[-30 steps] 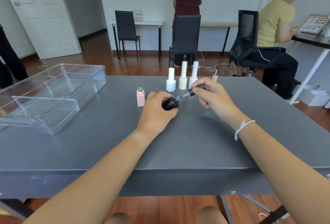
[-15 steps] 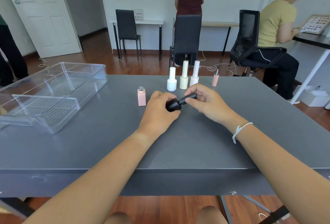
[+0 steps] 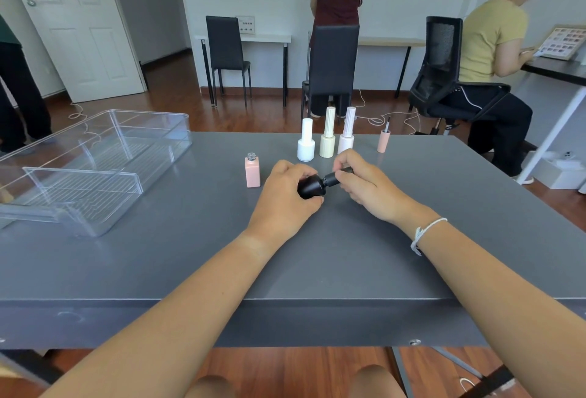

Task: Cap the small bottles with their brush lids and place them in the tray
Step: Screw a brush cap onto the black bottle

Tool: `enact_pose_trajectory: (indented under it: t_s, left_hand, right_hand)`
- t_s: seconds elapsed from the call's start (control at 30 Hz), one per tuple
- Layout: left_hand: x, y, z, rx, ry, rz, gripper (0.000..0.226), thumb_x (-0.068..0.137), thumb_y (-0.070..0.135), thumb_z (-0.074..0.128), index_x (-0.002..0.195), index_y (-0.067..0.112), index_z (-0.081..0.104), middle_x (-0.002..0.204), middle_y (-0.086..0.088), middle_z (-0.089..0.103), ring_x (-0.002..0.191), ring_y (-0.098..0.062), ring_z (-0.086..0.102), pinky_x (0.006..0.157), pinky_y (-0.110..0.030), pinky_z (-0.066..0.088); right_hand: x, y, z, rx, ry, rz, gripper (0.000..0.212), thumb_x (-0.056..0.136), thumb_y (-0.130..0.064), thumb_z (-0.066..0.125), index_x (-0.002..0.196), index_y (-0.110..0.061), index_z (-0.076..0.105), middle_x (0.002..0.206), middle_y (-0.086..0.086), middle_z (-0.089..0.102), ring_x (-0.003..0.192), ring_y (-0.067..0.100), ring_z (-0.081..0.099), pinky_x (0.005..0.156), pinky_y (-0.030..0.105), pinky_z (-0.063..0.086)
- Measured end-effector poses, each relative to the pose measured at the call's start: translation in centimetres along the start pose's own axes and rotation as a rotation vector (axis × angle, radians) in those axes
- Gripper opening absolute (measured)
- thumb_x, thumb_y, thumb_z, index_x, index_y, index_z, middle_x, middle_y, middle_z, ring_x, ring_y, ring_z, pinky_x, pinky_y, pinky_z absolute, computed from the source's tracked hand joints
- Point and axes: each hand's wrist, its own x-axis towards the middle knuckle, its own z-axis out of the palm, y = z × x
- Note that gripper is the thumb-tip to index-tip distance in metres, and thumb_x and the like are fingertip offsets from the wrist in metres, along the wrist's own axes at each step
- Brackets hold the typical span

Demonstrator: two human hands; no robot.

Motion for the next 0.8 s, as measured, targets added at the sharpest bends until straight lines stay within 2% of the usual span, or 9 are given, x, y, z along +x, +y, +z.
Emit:
enact_pose_trajectory:
  t_s: [0.07,0.13,0.27,0.37,0.43,0.53,0.6,0.7,0.8]
  left_hand:
    - [-0.03,0.02,0.02,0.004,-0.001,0.000,0.028,0.073,0.009,0.070,0.097,0.021,0.062,0.098,0.002,0.046,0.087,-0.013,0.054,0.074,0.003,0.034]
    - [-0.05,0.02,0.01,0.001,0.000,-0.003,0.028,0.073,0.009,0.070,0.097,0.021,0.062,0.098,0.002,0.046,0.087,-0.012,0.054,0.074,0.003,0.034]
    - [-0.04,0.03,0.02,-0.005,-0.003,-0.002,0.028,0.073,0.009,0.070,0.097,0.021,0.062,0.098,0.002,0.046,0.086,-0.011,0.054,0.074,0.004,0.034]
    - [-0.01,0.04,-0.01,-0.018,0.008,-0.010,0.027,0.073,0.010,0.070,0.096,0.021,0.062,0.099,0.000,0.047,0.086,-0.011,0.053,0.073,0.004,0.034]
    - [0.02,0.04,-0.03,-0.025,0.012,-0.016,0.027,0.073,0.009,0.070,0.096,0.021,0.062,0.100,-0.001,0.047,0.086,-0.012,0.054,0.073,0.004,0.034]
    - [0.04,0.02,-0.04,-0.035,0.012,-0.021,0.027,0.073,0.009,0.070,0.095,0.021,0.062,0.100,-0.001,0.047,0.087,-0.013,0.055,0.074,0.003,0.035]
    - [0.01,-0.02,-0.04,-0.035,0.011,-0.019,0.027,0.073,0.009,0.070,0.095,0.021,0.062,0.100,0.000,0.047,0.086,-0.011,0.054,0.074,0.004,0.035]
    - [-0.03,-0.03,-0.03,-0.035,0.009,-0.015,0.027,0.073,0.009,0.070,0.095,0.022,0.061,0.099,0.001,0.046,0.085,-0.010,0.053,0.073,0.005,0.034]
    - [0.03,0.00,-0.01,-0.034,0.014,-0.021,0.027,0.073,0.010,0.070,0.097,0.022,0.062,0.100,0.001,0.046,0.087,-0.011,0.054,0.074,0.004,0.035]
  right_hand:
    - [0.08,-0.10,0.01,-0.033,0.049,0.004,0.019,0.095,-0.022,0.042,0.078,-0.028,0.044,0.060,-0.007,0.039,0.047,0.002,0.033,0.052,0.019,0.029]
    - [0.07,-0.21,0.04,-0.127,0.114,-0.005,0.023,0.095,-0.029,0.044,0.072,-0.026,0.045,0.058,-0.008,0.039,0.050,0.003,0.035,0.051,0.015,0.030]
    - [-0.07,-0.41,0.12,-0.147,0.158,0.023,0.039,0.096,-0.043,0.036,0.064,-0.022,0.045,0.056,-0.010,0.042,0.057,0.011,0.040,0.061,0.028,0.033]
    - [-0.28,-0.40,-0.13,-0.072,0.129,0.026,0.026,0.094,-0.043,0.040,0.078,-0.025,0.049,0.063,-0.007,0.044,0.061,0.014,0.039,0.064,0.029,0.034]
    - [-0.38,-0.45,-0.27,-0.033,0.096,-0.009,0.011,0.093,-0.029,0.048,0.083,-0.028,0.048,0.068,-0.009,0.048,0.061,0.013,0.036,0.062,0.027,0.033]
    - [-0.30,-0.55,-0.19,-0.008,0.101,-0.021,0.016,0.091,-0.015,0.052,0.080,-0.026,0.047,0.073,-0.004,0.052,0.061,0.014,0.037,0.061,0.026,0.033]
    - [-0.23,-0.63,-0.07,-0.043,0.137,-0.007,0.017,0.092,-0.021,0.053,0.075,-0.023,0.050,0.067,-0.003,0.048,0.060,0.011,0.038,0.060,0.024,0.032]
    - [-0.18,-0.57,-0.03,-0.085,0.174,0.028,0.034,0.093,-0.038,0.046,0.071,-0.014,0.057,0.057,-0.010,0.045,0.053,0.003,0.038,0.057,0.020,0.031]
    - [-0.36,-0.58,-0.17,-0.037,0.150,0.008,0.021,0.092,-0.037,0.049,0.074,-0.026,0.052,0.062,-0.007,0.042,0.058,0.007,0.037,0.058,0.019,0.031]
